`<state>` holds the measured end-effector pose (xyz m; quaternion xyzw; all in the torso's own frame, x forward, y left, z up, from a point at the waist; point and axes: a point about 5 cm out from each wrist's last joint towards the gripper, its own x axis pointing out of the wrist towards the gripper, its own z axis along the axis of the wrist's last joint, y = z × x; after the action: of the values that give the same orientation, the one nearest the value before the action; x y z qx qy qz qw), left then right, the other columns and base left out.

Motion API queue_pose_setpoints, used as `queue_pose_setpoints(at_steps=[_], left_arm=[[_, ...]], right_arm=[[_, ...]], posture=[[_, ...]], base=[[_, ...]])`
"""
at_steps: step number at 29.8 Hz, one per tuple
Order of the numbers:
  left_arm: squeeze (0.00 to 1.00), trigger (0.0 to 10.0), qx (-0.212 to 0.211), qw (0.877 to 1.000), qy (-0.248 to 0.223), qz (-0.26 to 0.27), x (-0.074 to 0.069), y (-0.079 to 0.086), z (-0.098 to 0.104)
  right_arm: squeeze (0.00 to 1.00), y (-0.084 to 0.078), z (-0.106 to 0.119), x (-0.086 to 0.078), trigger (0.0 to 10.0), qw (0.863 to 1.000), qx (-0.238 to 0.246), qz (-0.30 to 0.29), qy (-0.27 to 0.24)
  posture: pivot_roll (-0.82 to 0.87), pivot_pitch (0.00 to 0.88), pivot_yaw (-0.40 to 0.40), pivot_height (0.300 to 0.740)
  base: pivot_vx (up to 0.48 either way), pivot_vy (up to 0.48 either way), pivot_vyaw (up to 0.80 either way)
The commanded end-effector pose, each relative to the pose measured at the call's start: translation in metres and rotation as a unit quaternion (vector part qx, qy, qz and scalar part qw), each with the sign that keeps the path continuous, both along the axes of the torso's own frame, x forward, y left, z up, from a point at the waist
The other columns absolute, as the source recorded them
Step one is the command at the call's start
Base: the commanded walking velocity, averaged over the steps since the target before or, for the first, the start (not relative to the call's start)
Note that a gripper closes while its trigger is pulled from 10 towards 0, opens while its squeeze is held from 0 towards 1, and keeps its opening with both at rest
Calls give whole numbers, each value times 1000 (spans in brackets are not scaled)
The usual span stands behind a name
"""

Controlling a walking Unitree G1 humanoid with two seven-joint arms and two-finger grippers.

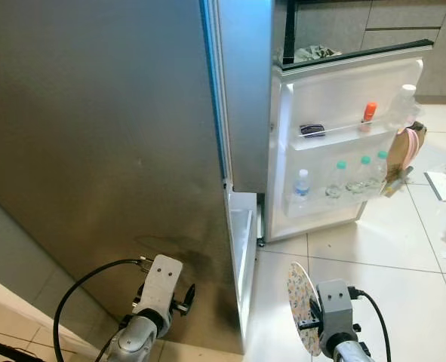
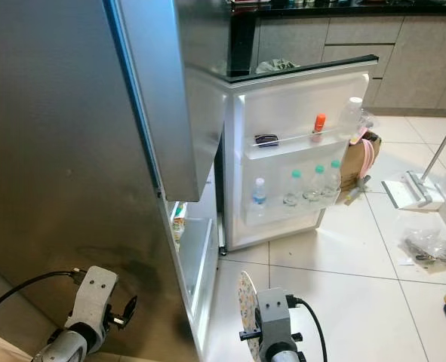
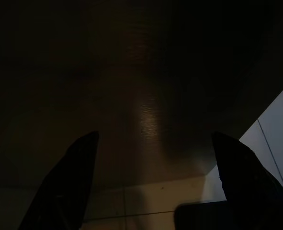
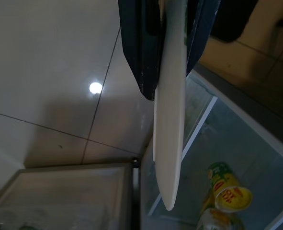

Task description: Restocking fridge

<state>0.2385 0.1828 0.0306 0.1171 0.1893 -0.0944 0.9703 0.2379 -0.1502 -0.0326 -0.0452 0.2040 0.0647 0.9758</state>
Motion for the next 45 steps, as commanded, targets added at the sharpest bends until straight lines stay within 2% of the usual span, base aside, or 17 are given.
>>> queue_pose_setpoints(at_steps=[1, 5, 10, 27, 45], left_arm=[[0, 10000, 0, 1000, 3, -8, -2, -4, -4], [0, 10000, -1, 1000, 1, -8, -2, -5, -4], [0, 10000, -2, 1000, -2, -7, -2, -5, -4], [0, 10000, -7, 1000, -3, 3, 1, -5, -6], [0, 10000, -17, 1000, 6, 17, 3, -3, -7]], right_arm=[[0, -2, -1, -3, 10000, 1000, -9, 1, 0], [0, -3, -2, -4, 10000, 1000, -13, 3, 2], [0, -6, -4, -5, 10000, 999, -34, 4, 10], [0, -7, -4, -5, 10000, 999, -34, 4, 9], [0, -7, -4, -6, 10000, 999, -30, 4, 13]], posture=[[-61, 79, 49, 737], [-64, 79, 48, 737], [-65, 80, 49, 737], [-66, 78, 47, 737], [-68, 71, 49, 737]], base=[[0, -469, 0], [0, -469, 0], [0, -451, 669], [0, -385, 679], [0, 0, 0]])
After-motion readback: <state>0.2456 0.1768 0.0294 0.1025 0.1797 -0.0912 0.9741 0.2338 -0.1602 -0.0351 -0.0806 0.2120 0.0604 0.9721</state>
